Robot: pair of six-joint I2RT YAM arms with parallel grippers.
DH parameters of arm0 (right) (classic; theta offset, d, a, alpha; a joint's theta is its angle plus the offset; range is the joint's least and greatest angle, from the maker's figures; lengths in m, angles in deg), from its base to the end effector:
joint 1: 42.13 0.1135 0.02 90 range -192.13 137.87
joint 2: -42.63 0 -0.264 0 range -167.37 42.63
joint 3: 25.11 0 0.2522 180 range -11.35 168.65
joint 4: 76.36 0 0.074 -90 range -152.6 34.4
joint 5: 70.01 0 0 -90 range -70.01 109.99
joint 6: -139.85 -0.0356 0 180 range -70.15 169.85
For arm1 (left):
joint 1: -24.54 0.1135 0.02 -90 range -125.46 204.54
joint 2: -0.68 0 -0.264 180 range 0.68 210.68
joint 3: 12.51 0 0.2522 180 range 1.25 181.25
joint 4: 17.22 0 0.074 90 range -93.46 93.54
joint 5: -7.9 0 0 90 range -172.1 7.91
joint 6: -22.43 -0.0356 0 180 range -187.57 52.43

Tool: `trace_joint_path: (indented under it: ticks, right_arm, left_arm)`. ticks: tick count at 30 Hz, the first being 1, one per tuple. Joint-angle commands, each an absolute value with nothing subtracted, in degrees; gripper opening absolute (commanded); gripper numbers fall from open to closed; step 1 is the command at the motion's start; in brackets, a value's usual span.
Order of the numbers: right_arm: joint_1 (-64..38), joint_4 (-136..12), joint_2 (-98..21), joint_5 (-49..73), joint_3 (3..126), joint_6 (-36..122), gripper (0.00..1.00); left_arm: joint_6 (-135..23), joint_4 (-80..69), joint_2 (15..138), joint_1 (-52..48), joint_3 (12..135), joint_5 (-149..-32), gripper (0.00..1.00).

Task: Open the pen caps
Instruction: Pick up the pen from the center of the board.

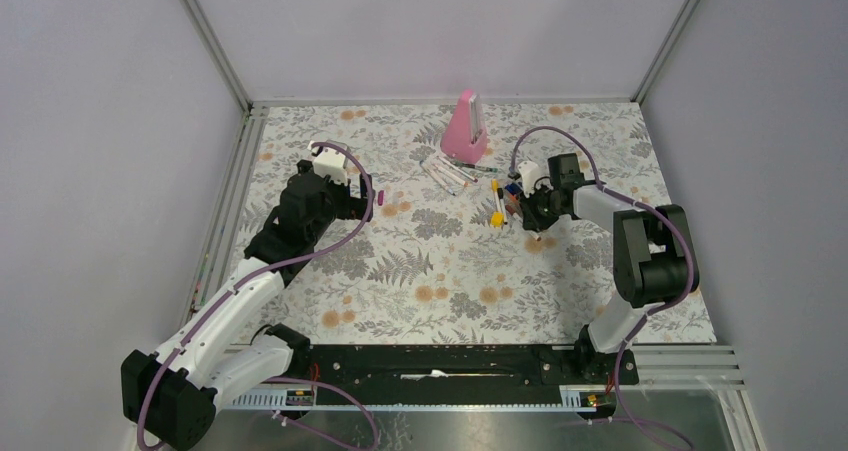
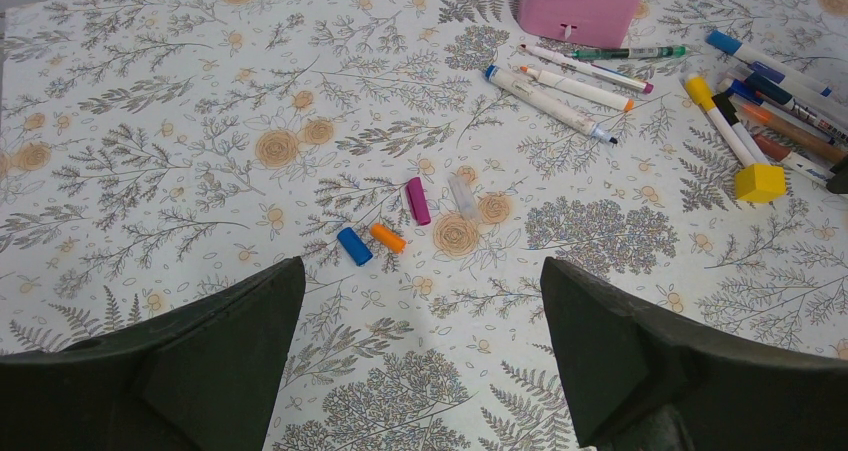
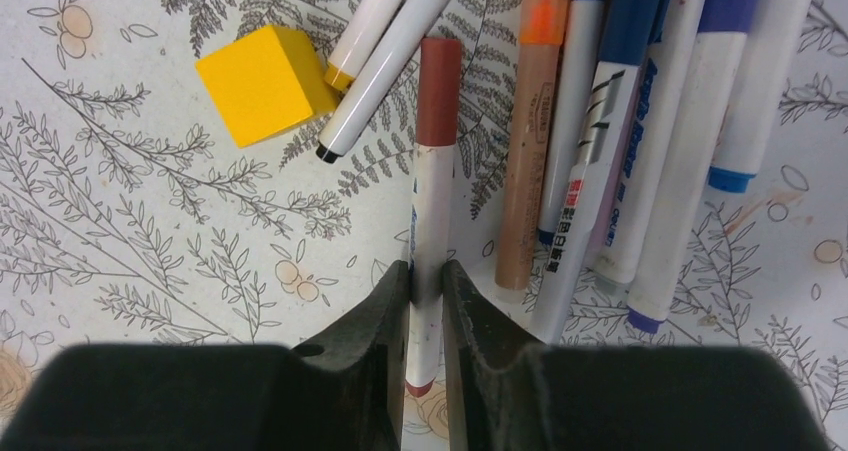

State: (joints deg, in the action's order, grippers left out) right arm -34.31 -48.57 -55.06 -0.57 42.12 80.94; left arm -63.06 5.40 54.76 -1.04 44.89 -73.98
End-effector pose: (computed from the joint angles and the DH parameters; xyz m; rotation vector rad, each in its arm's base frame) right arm 0.3244 0.0572 0.1560 -0.9598 2.3277 0.3025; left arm 0.2006 -0.0905 0.3058 0.2544 1.8932 -0.2205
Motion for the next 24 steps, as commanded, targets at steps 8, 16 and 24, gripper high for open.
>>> trace_joint_path:
  ticks: [8, 16, 24]
  right_arm:
    - [-39.9, -45.0, -47.5, -10.2, 39.1, 77.2, 0.0]
    - [-44.7, -44.6, -41.3, -23.8, 36.9, 76.4, 0.0]
    - [-45.6, -43.8, -39.7, -37.5, 35.9, 74.5, 0.0]
  left_arm:
    - [-63.0, 2.0, 53.8, -0.9, 45.3, -75.1, 0.99]
    - [-63.5, 1.8, 53.8, -0.9, 45.2, -80.8, 0.99]
    - [-56.3, -3.7, 52.1, -0.9, 44.0, -91.8, 0.99]
